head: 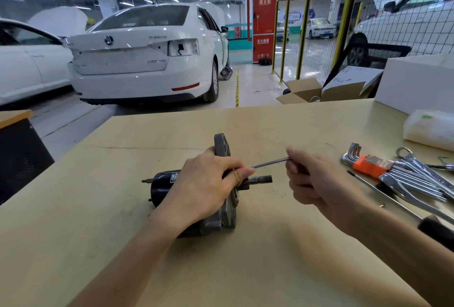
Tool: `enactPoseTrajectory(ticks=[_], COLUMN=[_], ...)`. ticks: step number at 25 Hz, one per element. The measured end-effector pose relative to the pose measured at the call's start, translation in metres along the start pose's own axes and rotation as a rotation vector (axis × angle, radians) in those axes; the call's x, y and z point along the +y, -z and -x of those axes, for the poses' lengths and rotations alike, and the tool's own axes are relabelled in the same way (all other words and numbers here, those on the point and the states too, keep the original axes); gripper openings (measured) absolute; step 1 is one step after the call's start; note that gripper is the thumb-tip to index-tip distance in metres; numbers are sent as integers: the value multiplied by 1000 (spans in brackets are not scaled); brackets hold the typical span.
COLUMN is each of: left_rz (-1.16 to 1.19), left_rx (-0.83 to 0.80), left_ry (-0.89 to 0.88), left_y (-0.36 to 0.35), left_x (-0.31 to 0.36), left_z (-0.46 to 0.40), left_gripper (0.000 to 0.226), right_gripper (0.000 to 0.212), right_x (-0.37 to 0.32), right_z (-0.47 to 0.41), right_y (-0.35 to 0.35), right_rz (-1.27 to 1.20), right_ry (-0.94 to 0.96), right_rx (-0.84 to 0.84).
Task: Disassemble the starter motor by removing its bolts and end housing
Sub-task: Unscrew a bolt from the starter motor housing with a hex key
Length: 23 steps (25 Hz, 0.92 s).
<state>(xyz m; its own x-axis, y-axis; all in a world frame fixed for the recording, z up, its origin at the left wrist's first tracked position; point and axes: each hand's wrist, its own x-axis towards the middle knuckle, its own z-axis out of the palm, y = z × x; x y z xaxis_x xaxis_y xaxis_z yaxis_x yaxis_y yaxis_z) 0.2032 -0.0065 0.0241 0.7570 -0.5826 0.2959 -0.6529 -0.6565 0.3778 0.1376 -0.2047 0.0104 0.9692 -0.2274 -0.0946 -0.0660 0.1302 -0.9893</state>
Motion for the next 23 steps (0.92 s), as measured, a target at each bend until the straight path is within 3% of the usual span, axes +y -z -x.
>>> enactPoseTrajectory(ticks=[5,14,18,23], left_rz=[-41,-18,15,30], left_rx=[-13,-23,-20,-33], left_ry=[8,-12,-28,-35], left_y=[0,2,2,4], left_x=[3,3,1,0], left_z=[-1,-1,0,0], left_gripper=[36,30,46,42], right_gripper=[44,50,44,44], right_x=[7,9,12,16], right_z=[1,3,3,2], right_y=[-5,-1,5,14], right_rz=[-33,-6,116,304], right_ry=[-12,80,163,337], right_rx=[-15,-84,-114,-201])
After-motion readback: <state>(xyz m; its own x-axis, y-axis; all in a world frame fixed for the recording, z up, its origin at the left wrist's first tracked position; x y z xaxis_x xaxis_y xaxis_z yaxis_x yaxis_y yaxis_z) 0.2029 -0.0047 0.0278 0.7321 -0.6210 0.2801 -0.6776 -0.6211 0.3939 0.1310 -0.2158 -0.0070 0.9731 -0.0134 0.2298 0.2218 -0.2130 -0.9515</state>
